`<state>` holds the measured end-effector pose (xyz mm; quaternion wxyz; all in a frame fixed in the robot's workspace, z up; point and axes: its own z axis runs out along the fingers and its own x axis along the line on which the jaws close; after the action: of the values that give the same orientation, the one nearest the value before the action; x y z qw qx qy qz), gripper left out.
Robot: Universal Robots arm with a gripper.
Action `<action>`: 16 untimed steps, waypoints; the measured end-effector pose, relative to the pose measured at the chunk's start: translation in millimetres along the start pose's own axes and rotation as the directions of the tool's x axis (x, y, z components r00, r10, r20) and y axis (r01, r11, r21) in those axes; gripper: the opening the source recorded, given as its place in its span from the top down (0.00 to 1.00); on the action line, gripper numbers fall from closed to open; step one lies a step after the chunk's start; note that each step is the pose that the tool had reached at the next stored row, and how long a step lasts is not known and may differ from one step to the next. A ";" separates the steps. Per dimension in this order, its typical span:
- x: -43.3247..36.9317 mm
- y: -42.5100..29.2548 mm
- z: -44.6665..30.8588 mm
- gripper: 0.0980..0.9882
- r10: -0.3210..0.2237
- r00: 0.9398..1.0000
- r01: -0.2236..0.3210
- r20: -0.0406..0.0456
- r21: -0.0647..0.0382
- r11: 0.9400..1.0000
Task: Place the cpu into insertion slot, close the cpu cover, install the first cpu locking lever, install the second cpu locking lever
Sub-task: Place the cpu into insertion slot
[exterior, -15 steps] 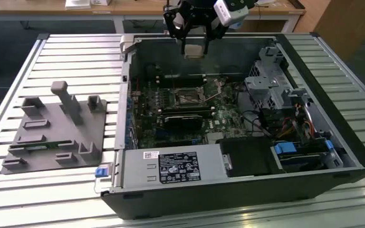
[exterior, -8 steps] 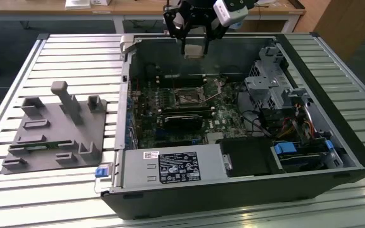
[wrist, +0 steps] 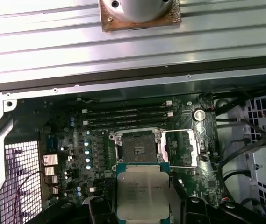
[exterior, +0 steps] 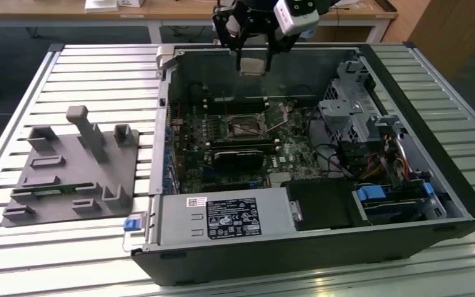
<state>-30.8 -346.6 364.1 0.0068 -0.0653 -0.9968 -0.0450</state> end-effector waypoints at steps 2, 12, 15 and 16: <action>0.0 0.0 0.3 0.50 0.024 1.000 -0.024 0.002 -0.001 1.000; 0.2 -0.1 1.4 0.50 0.114 0.993 -0.114 0.010 -0.003 0.994; 0.2 -0.2 1.7 0.50 0.141 0.990 -0.141 0.012 -0.004 0.990; 0.2 -0.2 1.8 0.50 0.150 0.989 -0.150 0.013 -0.004 0.989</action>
<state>-31.0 -346.6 362.3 0.0033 -0.1401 -0.9891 -0.0454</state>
